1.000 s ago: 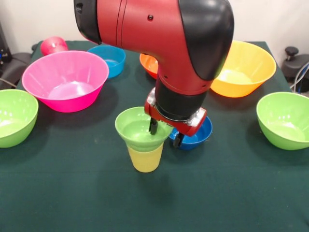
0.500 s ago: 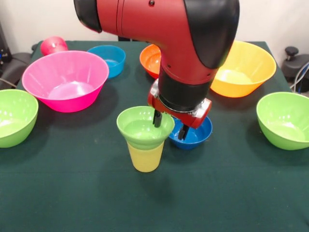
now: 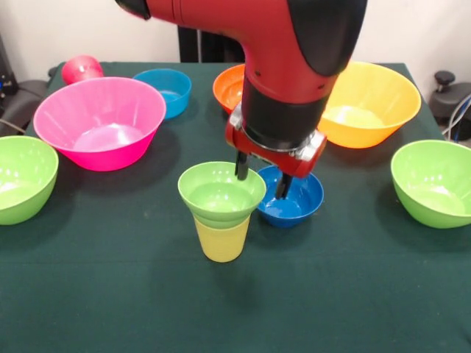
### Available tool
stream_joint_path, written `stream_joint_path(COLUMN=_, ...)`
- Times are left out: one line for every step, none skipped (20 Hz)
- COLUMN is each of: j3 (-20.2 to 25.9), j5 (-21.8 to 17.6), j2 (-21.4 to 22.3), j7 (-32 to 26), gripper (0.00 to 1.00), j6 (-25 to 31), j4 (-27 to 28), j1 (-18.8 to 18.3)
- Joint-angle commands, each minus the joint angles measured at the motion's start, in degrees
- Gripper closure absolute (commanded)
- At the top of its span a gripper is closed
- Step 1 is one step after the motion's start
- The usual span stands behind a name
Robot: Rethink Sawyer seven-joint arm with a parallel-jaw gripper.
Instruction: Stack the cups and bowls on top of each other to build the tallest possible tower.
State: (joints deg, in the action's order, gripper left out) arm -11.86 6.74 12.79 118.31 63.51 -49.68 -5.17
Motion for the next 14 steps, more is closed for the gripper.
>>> stream_joint_path(j3=6.9, j5=-4.6, j2=5.1, j7=-15.4, gripper=0.0, j6=5.3, j4=-11.1, j1=-0.6)
stream_joint_path(j3=6.7, j5=-4.3, j2=6.5, j7=-14.6, gripper=0.0, j6=6.1, j4=-12.3, j1=-0.3)
stream_joint_path(j3=6.7, j5=-4.3, j2=7.1, j7=-14.0, gripper=0.0, j6=6.4, j4=-13.0, j1=-0.1)
stream_joint_path(j3=6.6, j5=-4.0, j2=8.1, j7=-13.0, gripper=0.0, j6=7.0, j4=-13.9, j1=0.3)
stream_joint_path(j3=6.6, j5=-3.9, j2=8.7, j7=-12.4, gripper=0.0, j6=7.2, j4=-14.5, j1=0.5)
stream_joint_path(j3=6.5, j5=-3.6, j2=9.5, j7=-11.2, gripper=0.0, j6=7.5, j4=-15.3, j1=0.9)
stream_joint_path(j3=6.6, j5=-3.4, j2=10.0, j7=-10.3, gripper=0.0, j6=7.5, j4=-16.2, j1=1.0)
stream_joint_path(j3=6.6, j5=-3.0, j2=10.6, j7=-9.1, gripper=0.0, j6=7.4, j4=-17.2, j1=1.3)
stream_joint_path(j3=6.7, j5=-2.9, j2=11.1, j7=-8.6, gripper=0.0, j6=7.1, j4=-18.0, j1=1.4)
stream_joint_path(j3=6.8, j5=-2.6, j2=11.6, j7=-7.5, gripper=0.0, j6=6.8, j4=-18.7, j1=1.6)
stream_joint_path(j3=6.8, j5=-2.5, j2=12.0, j7=-7.0, gripper=0.0, j6=6.2, j4=-19.5, j1=1.7)
stream_joint_path(j3=7.0, j5=-2.3, j2=11.7, j7=-6.1, gripper=0.0, j6=5.8, j4=-19.3, j1=1.6)
stream_joint_path(j3=7.1, j5=-2.2, j2=12.0, j7=-5.8, gripper=0.0, j6=5.3, j4=-20.1, j1=1.6)
stream_joint_path(j3=7.3, j5=-2.1, j2=11.3, j7=-5.2, gripper=0.0, j6=5.1, j4=-19.5, j1=1.2)
